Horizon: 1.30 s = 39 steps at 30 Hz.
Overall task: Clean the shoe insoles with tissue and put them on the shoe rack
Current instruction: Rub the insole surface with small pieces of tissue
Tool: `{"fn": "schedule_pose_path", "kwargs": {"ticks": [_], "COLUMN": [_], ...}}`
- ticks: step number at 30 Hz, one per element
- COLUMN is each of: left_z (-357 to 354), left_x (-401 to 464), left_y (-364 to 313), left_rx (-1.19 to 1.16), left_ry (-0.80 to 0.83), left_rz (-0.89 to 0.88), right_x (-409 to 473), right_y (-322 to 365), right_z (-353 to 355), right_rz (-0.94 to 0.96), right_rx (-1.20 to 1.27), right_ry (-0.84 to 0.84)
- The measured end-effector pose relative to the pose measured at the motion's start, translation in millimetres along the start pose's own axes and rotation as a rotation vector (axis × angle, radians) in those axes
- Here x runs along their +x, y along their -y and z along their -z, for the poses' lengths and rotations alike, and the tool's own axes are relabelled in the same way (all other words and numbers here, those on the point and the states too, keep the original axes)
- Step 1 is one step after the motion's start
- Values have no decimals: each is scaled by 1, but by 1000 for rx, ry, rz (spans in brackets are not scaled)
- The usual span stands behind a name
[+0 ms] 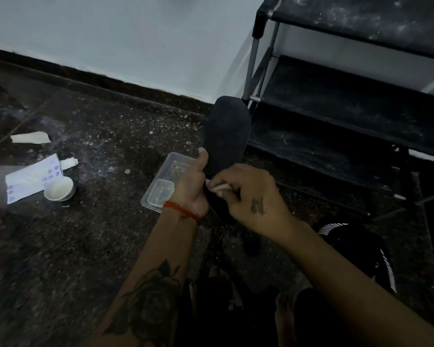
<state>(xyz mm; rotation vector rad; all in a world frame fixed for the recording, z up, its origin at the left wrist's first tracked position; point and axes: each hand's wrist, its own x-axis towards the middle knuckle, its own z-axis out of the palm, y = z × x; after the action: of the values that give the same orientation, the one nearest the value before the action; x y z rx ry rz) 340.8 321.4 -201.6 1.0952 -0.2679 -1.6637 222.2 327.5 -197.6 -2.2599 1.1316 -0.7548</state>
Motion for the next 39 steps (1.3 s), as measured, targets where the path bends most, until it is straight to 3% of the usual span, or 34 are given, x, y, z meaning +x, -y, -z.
{"fn": "schedule_pose_path", "kwargs": {"ticks": [4,10,17,21,23,25,30,36,39], "left_z": [-2,-1,0,-6,-7,-5,-4,-10,-4], "left_x": [-1,1,1,-5,-5,-4,-7,-12,-6], "left_y": [-1,0,-1,-1,1,1,-3,-3,-2], "left_rx": [-21,27,75,126,164,171,80,77,98], "left_ry": [-14,63,50,70,89,83,14,83,77], "left_rz": [-9,52,32,29,13,21,49,30,62], "right_x": [-1,1,3,5,8,9,5,8,8], "right_y": [-6,-11,-1,-16,-15,-9,-5,-19,-10], "right_z": [13,2,13,14,7,2,14,9,0], "right_rz": [20,-82,-124,-216,-242,-230,-143,-215,-145], "right_rx": [48,-78,103,-92,-88,23,156,-46,45], "right_ry": [131,-195,117,-187,-255,-200,168,-189,-52]}}
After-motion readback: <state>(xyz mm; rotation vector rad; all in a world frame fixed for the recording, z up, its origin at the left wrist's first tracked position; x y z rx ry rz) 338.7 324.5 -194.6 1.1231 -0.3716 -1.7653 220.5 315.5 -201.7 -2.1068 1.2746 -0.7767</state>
